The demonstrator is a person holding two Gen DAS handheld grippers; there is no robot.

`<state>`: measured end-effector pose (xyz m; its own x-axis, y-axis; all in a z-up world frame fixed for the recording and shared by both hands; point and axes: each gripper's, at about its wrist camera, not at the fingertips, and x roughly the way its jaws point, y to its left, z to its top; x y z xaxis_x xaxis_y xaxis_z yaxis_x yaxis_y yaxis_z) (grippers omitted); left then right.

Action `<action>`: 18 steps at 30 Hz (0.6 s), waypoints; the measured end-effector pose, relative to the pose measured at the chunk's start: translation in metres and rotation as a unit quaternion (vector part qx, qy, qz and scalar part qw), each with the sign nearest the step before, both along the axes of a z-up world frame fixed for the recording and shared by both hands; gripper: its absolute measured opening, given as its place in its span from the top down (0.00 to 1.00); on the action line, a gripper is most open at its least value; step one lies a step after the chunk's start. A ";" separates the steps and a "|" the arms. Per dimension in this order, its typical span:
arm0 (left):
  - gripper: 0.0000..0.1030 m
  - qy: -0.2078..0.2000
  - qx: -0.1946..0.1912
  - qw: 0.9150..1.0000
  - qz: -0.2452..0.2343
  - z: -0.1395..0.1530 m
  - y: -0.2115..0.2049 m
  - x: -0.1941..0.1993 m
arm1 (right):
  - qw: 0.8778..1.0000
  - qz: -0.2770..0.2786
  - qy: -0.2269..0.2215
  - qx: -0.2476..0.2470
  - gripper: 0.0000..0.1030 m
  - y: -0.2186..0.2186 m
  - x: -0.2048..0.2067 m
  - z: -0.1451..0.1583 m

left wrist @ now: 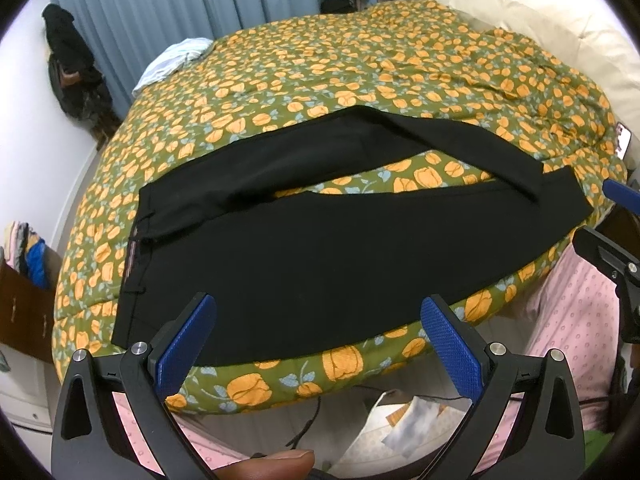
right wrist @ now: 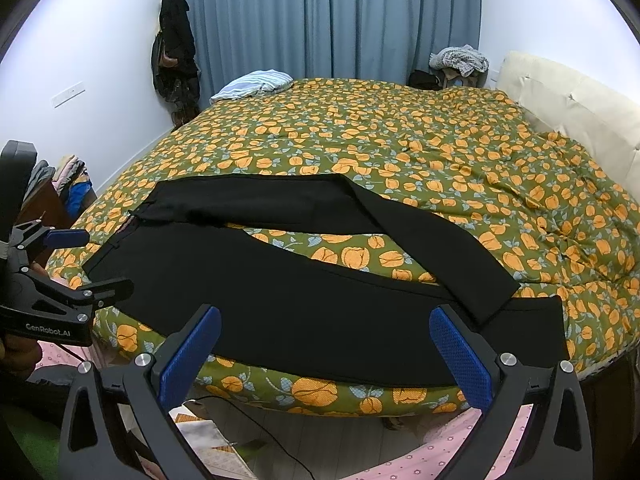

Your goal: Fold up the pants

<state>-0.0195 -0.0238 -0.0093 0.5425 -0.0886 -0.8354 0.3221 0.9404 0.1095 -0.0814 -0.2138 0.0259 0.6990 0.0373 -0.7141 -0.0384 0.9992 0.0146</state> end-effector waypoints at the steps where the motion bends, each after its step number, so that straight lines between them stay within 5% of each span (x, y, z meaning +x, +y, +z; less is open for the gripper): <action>1: 0.01 0.000 0.000 1.000 0.001 0.000 0.000 0.000 | 1.000 -0.001 0.000 0.000 0.00 0.001 0.000 0.000; 18: 0.01 0.004 0.002 1.000 0.011 -0.001 0.005 0.003 | 1.000 0.000 0.001 0.001 0.00 0.002 0.001 -0.001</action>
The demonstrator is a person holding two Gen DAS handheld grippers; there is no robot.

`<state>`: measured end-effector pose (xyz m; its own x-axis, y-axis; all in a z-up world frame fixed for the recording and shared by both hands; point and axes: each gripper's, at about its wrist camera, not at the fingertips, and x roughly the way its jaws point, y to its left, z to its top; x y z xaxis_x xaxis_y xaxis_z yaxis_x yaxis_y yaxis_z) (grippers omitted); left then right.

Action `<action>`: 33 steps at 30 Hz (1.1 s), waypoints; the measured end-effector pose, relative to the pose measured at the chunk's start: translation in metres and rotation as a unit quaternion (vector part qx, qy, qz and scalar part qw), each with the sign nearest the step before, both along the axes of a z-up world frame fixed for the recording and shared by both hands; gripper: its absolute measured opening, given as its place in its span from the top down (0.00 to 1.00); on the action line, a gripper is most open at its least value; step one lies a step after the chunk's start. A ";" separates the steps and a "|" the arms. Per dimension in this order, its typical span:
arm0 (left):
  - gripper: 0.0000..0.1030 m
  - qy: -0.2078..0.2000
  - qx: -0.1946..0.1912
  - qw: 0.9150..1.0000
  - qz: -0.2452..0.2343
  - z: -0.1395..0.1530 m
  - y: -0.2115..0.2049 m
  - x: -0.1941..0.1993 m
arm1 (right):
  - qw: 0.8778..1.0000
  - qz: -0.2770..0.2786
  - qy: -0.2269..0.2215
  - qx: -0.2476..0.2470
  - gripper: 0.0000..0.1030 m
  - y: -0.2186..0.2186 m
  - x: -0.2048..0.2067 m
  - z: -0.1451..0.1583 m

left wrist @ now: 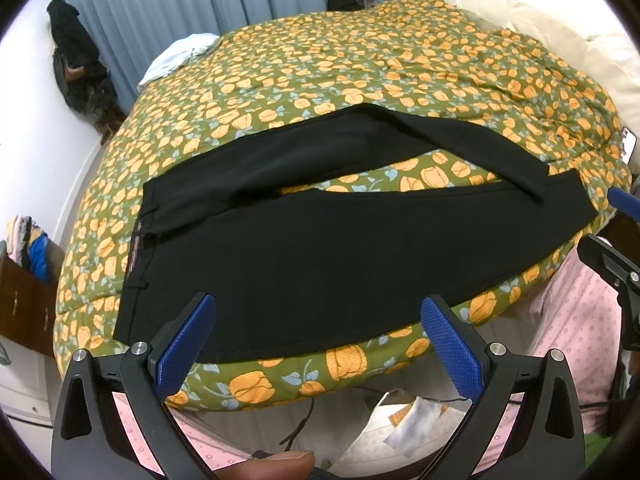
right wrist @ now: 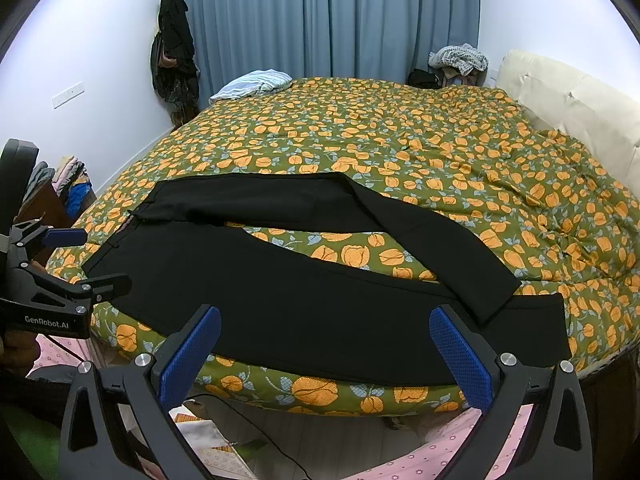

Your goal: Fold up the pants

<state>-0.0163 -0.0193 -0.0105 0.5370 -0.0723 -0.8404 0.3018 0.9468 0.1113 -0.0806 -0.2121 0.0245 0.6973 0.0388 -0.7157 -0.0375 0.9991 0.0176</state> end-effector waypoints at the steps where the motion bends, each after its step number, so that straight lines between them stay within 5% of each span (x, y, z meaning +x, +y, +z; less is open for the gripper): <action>1: 0.01 0.000 0.000 1.000 0.000 0.000 0.000 0.000 | 1.000 0.000 0.000 0.000 0.00 0.000 0.000 0.000; 16: 0.01 -0.002 -0.043 0.999 0.033 0.004 0.022 0.008 | 1.000 -0.016 0.000 0.005 0.00 -0.005 -0.001 -0.007; 33: 0.01 -0.007 -0.033 0.999 0.025 0.004 0.013 0.007 | 1.000 -0.029 0.003 0.012 0.00 -0.013 -0.002 -0.009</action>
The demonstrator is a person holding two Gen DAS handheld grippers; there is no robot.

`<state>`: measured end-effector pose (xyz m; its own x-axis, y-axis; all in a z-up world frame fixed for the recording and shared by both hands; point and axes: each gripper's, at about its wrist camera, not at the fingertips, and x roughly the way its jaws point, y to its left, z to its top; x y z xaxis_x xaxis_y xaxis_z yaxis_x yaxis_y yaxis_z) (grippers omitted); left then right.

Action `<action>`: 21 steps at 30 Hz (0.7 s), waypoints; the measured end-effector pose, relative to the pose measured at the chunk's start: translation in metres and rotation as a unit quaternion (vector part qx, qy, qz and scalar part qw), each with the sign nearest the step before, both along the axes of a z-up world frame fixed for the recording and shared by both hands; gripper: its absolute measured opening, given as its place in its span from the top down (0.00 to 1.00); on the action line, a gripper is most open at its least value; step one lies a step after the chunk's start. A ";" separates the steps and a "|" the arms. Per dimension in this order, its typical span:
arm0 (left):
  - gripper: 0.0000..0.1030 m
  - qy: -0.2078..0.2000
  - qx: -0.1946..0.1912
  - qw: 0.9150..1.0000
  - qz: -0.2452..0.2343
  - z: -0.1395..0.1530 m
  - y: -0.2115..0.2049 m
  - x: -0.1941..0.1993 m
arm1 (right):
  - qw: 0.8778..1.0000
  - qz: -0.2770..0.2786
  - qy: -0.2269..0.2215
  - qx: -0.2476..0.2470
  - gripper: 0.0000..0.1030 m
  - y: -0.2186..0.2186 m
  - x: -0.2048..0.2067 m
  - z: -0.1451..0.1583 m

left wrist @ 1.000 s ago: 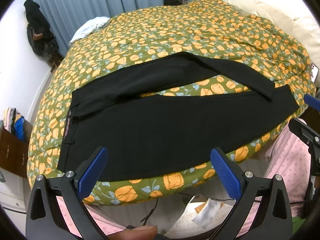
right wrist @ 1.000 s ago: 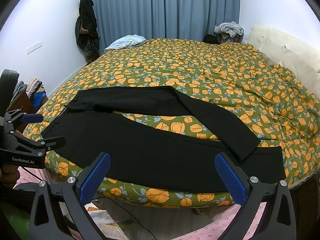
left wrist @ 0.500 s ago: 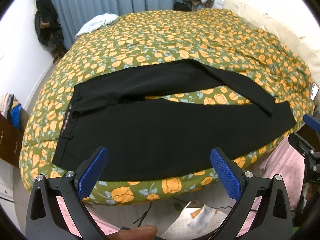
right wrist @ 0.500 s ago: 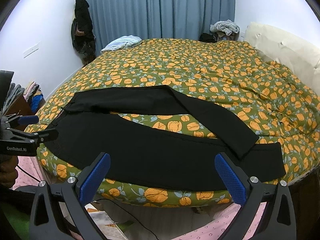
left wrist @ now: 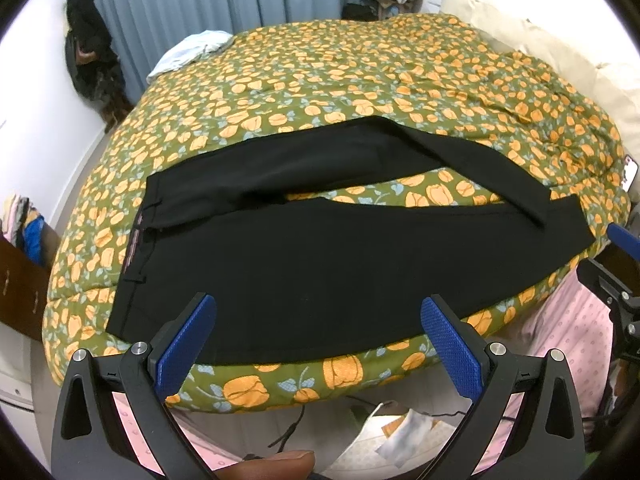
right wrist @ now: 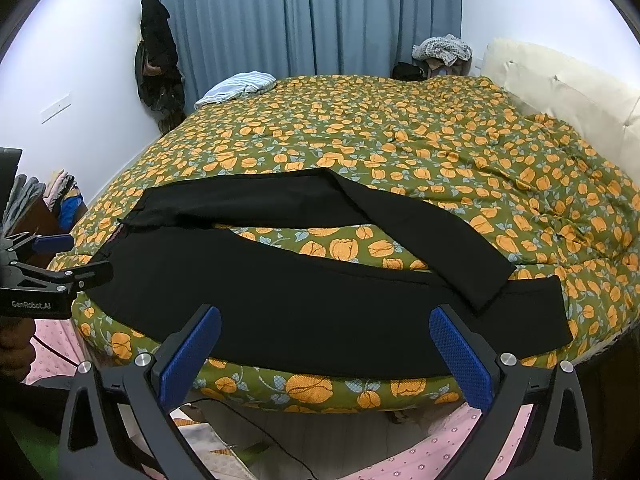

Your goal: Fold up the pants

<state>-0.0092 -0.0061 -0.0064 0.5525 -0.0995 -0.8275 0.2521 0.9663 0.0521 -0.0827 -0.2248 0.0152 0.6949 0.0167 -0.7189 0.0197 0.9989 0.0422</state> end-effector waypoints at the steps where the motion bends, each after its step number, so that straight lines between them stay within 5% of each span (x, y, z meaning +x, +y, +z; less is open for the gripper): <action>1: 0.01 -0.002 0.001 1.000 0.000 0.001 0.000 -0.001 | 1.000 0.000 0.000 0.000 0.00 0.000 0.000 0.000; 9: 0.01 -0.031 0.005 0.999 0.014 0.005 0.008 0.002 | 1.000 0.001 0.000 -0.008 0.00 -0.001 0.003 -0.003; 12: 0.01 -0.034 0.011 0.999 0.023 0.004 0.012 0.006 | 0.998 0.013 -0.016 -0.063 0.00 -0.010 0.013 -0.013; 17: 0.01 -0.028 0.019 0.999 0.030 -0.002 0.013 0.011 | 0.974 -0.009 0.044 -0.222 0.00 -0.068 0.069 -0.082; 19: 0.01 -0.022 0.023 0.999 0.032 -0.005 0.012 0.013 | 0.971 -0.007 0.084 -0.224 0.03 -0.094 0.098 -0.113; 21: 0.01 -0.018 0.028 0.999 0.036 -0.007 0.011 0.014 | 0.971 -0.003 0.102 -0.215 0.15 -0.110 0.120 -0.132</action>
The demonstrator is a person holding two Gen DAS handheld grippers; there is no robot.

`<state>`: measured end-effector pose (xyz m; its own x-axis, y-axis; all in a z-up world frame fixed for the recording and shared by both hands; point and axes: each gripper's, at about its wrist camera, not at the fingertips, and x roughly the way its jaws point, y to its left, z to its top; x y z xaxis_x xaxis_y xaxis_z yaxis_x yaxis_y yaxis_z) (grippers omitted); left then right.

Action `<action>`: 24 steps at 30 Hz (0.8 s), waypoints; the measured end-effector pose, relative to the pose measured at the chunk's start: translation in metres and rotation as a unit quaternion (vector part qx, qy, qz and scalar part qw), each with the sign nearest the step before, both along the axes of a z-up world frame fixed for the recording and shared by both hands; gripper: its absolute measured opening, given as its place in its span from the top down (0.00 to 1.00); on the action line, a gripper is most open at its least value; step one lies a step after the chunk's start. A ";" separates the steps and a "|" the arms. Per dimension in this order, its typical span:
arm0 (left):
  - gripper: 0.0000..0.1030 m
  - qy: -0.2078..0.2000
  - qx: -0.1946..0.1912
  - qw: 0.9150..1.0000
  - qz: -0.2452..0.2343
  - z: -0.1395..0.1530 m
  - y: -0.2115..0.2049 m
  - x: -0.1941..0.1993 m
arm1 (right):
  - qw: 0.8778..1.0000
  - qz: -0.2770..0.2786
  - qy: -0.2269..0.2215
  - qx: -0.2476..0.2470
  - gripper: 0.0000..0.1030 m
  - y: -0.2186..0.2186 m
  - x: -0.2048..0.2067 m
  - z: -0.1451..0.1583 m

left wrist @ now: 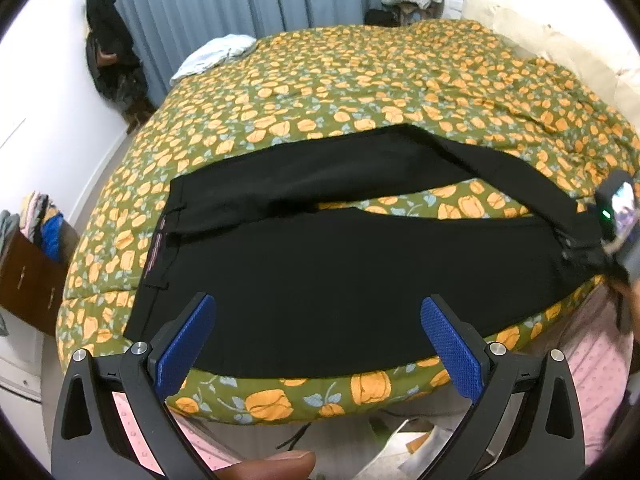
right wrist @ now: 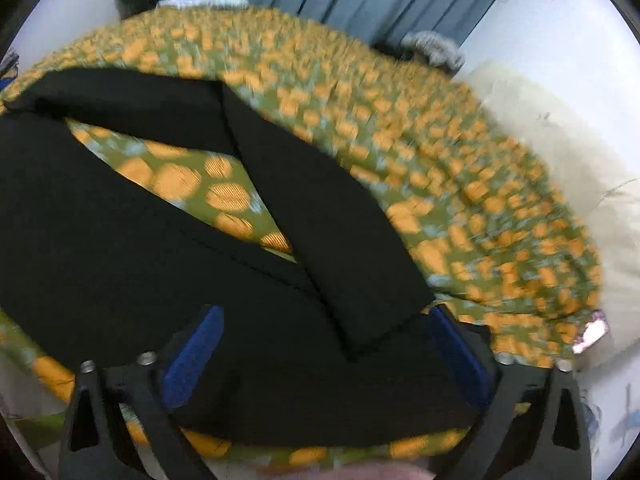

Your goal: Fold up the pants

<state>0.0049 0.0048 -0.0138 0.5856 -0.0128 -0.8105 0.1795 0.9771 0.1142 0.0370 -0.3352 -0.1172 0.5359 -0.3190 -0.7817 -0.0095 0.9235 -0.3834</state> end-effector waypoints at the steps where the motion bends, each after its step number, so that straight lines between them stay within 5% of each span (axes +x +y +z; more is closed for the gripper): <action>1: 0.01 0.003 0.002 1.000 0.002 -0.001 -0.001 0.001 | 1.000 -0.002 0.008 -0.003 0.19 -0.007 0.011 -0.010; 4: 0.01 0.014 0.011 1.000 0.010 -0.007 -0.001 0.006 | 0.999 -0.020 0.033 -0.016 0.24 -0.032 0.037 -0.037; 6: 0.01 0.022 0.019 0.999 0.016 -0.011 0.000 0.012 | 0.997 -0.014 0.066 0.039 0.65 -0.051 0.050 -0.045; 7: 0.01 0.025 0.023 0.999 0.019 -0.013 0.000 0.014 | 0.995 -0.012 0.076 0.069 0.96 -0.062 0.059 -0.039; 9: 0.01 0.029 0.028 0.999 0.025 -0.015 0.000 0.019 | 0.995 -0.015 0.055 0.076 0.95 -0.088 0.089 -0.004; 12: 0.01 0.033 0.030 0.999 0.022 -0.017 -0.005 0.026 | 0.996 -0.053 -0.044 0.051 0.93 -0.151 0.154 0.083; 13: 0.01 0.031 0.032 0.999 0.019 -0.017 -0.007 0.027 | 0.993 -0.088 -0.063 0.051 0.64 -0.180 0.177 0.105; 14: 0.01 0.026 0.036 0.999 0.018 -0.017 -0.009 0.028 | 0.987 -0.138 -0.068 0.045 0.25 -0.207 0.196 0.121; 16: 0.01 0.017 0.041 0.999 0.021 -0.014 -0.009 0.028 | 0.976 -0.194 -0.091 0.030 0.20 -0.236 0.209 0.138; 20: 0.01 0.039 0.026 0.998 0.043 -0.027 0.005 0.038 | 0.973 -0.186 -0.101 0.088 0.20 -0.216 0.207 0.125; 24: 0.01 0.037 0.032 0.997 0.055 -0.039 0.016 0.063 | 0.972 -0.041 -0.048 0.225 0.20 -0.091 0.210 0.064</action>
